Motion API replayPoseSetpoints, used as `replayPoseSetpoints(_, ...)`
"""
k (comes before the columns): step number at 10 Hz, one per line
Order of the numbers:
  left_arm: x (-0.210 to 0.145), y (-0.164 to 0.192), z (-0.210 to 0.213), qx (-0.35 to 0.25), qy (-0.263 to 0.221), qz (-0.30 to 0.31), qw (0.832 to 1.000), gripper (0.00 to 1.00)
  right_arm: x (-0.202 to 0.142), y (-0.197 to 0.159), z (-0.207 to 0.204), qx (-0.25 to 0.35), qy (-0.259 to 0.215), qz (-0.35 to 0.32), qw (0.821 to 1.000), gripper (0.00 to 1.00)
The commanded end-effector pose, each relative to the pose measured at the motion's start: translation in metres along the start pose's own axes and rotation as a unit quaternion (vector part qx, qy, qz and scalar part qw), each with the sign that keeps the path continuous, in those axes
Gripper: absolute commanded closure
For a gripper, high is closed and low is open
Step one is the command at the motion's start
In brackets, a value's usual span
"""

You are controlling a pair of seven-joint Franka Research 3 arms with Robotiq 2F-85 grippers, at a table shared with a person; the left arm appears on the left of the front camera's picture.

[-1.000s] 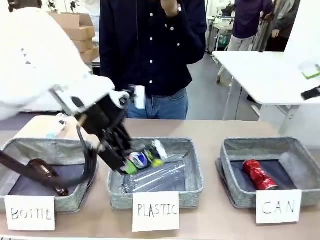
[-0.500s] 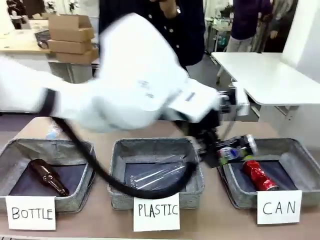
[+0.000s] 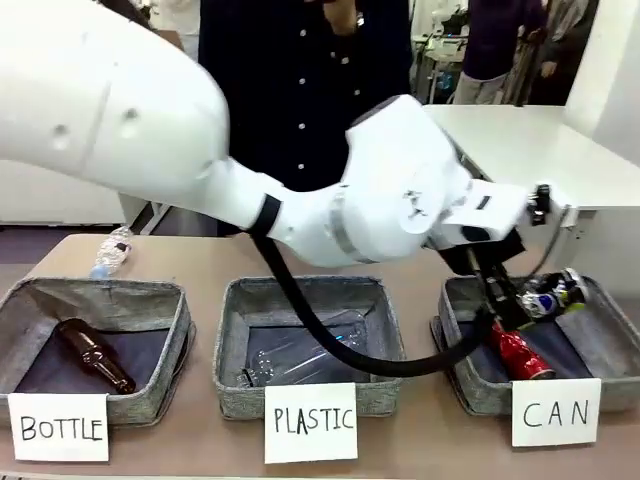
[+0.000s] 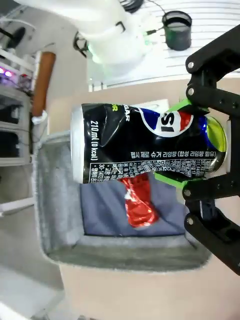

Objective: Sort the can waste into the basket.
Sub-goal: Pick up the can waste from the table and place it in the right Fabric basket.

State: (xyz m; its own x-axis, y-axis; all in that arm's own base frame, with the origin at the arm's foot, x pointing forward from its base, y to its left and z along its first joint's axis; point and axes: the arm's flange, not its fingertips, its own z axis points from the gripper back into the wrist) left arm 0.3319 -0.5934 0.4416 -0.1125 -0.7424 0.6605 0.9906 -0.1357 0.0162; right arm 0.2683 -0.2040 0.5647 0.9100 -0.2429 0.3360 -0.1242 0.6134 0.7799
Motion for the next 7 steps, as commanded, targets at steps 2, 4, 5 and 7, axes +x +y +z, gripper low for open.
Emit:
replayPoseSetpoints(2, 0.000, 0.000, 0.000, 0.000, 0.000, 0.000, 1.000, 0.53, 0.002, 0.000, 0.004, -0.005, 0.005, -0.007, 1.000, 0.00)
replayPoseSetpoints(4, 0.001, 0.004, -0.025, 0.039, 0.007, -0.014, 0.999, 0.53, 0.002, 0.000, 0.004, -0.005, 0.005, -0.007, 1.000, 0.00)
replayPoseSetpoints(5, 0.002, 0.006, -0.031, 0.038, 0.002, -0.008, 0.999, 0.53, 0.002, 0.000, 0.004, -0.005, 0.005, -0.007, 1.000, 0.00)
replayPoseSetpoints(7, -0.003, 0.007, -0.035, 0.042, 0.005, 0.002, 0.999, 0.53, 0.002, 0.000, 0.004, -0.005, 0.005, -0.007, 1.000, 0.00)
